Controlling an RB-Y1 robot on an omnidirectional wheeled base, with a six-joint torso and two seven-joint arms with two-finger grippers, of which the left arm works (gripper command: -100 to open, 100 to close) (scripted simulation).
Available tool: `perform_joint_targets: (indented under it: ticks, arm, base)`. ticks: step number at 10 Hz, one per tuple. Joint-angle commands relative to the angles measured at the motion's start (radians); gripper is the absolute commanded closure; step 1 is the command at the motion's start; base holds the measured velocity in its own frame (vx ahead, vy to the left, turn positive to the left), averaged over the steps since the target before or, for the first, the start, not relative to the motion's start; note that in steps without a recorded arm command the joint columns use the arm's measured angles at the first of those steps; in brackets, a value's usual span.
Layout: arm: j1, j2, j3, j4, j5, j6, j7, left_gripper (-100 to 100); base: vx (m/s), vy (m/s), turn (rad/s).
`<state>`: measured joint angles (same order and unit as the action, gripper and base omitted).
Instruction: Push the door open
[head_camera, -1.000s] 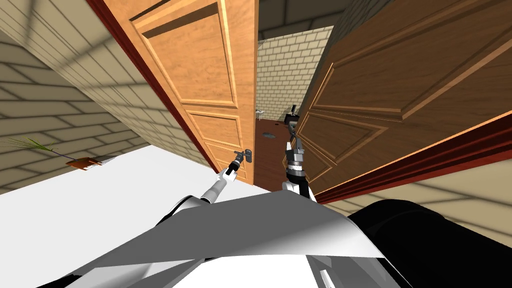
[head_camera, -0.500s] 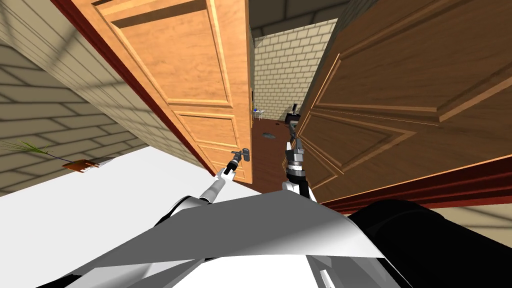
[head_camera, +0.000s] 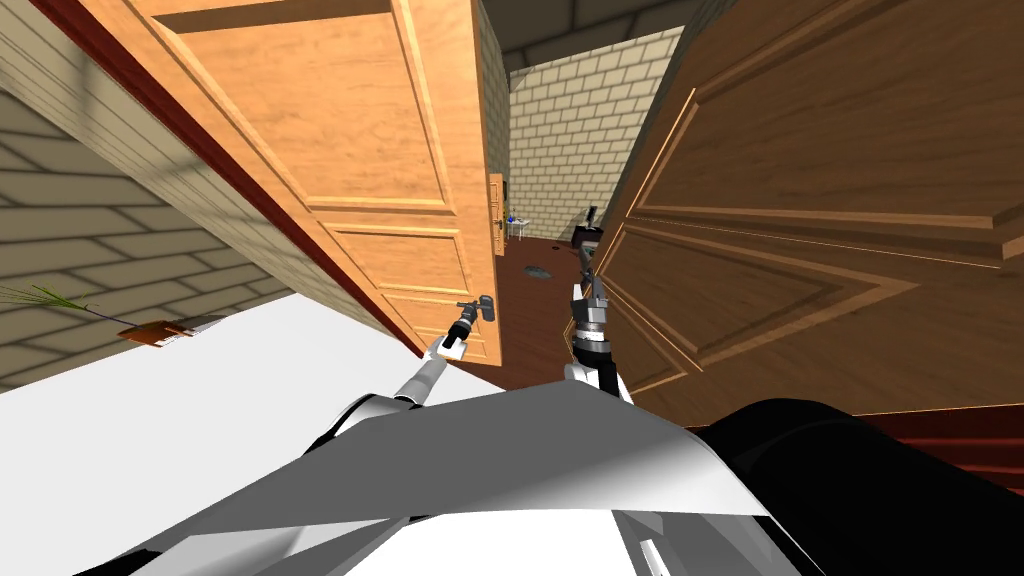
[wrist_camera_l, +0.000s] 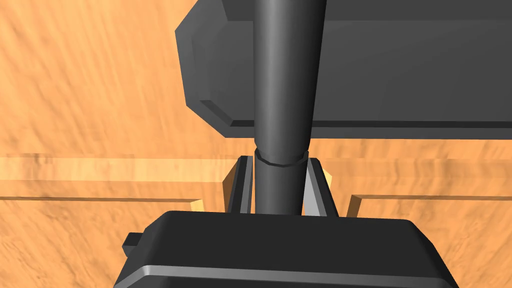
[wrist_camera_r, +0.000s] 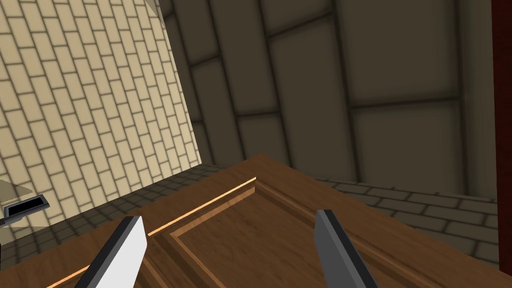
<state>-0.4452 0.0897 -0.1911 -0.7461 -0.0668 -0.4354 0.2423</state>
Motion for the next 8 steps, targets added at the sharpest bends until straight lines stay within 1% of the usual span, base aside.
perform_joint_targets:
  ticks: [1, 2, 3, 4, 8]
  arm:
    - [-0.010, 0.007, 0.037, 0.019, 0.006, -0.014, -0.018, 100]
    - [-0.010, 0.008, 0.048, 0.021, 0.008, -0.014, -0.022, 100]
    - [-0.010, 0.008, 0.048, 0.021, 0.008, -0.014, -0.022, 100]
    - [-0.010, 0.011, 0.070, 0.024, 0.011, -0.013, -0.031, 100]
    - [-0.010, 0.015, 0.112, 0.032, 0.018, -0.012, -0.049, 100]
  base:
    - [0.126, -0.143, 0.067]
    - [0.124, -0.140, 0.047]
    - [0.071, -0.071, 0.032]
    - [0.071, -0.079, 0.013]
    - [0.105, -0.108, 0.037]
